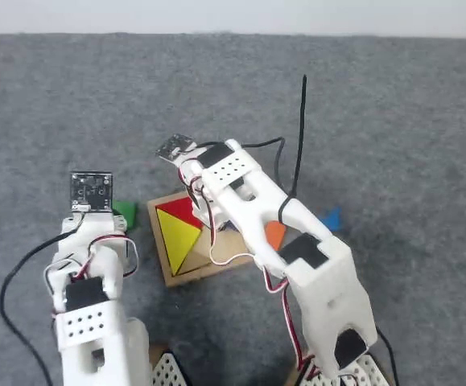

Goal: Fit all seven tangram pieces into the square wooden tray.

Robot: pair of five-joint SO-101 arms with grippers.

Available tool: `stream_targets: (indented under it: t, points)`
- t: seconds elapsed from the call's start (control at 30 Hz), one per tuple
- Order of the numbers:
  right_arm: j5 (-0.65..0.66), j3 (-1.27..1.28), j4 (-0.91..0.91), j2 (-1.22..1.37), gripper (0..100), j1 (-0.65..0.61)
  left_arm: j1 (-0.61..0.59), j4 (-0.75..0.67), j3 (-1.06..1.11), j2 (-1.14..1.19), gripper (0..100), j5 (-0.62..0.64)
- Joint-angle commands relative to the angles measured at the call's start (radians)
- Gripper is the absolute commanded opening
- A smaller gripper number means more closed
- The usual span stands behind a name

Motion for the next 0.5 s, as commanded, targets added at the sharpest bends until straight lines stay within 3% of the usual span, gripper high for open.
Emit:
stream_targets:
  t: [0.0,0.13,0.4,0.47]
  points:
    - [0.037,-0.114,0.019,0.027,24.3,-0.002,0.012,0.005,-0.013,-0.025,4,-0.017]
    - [0.167,-0.149,0.027,0.087,24.2,-0.001,0.011,0.005,-0.013,-0.025,4,-0.017]
    - [0.196,-0.153,0.027,0.042,23.6,0.004,0.011,0.005,-0.012,-0.025,4,-0.018]
    - [0.199,-0.153,0.027,0.024,18.9,0.012,0.012,0.003,-0.002,-0.032,4,-0.018]
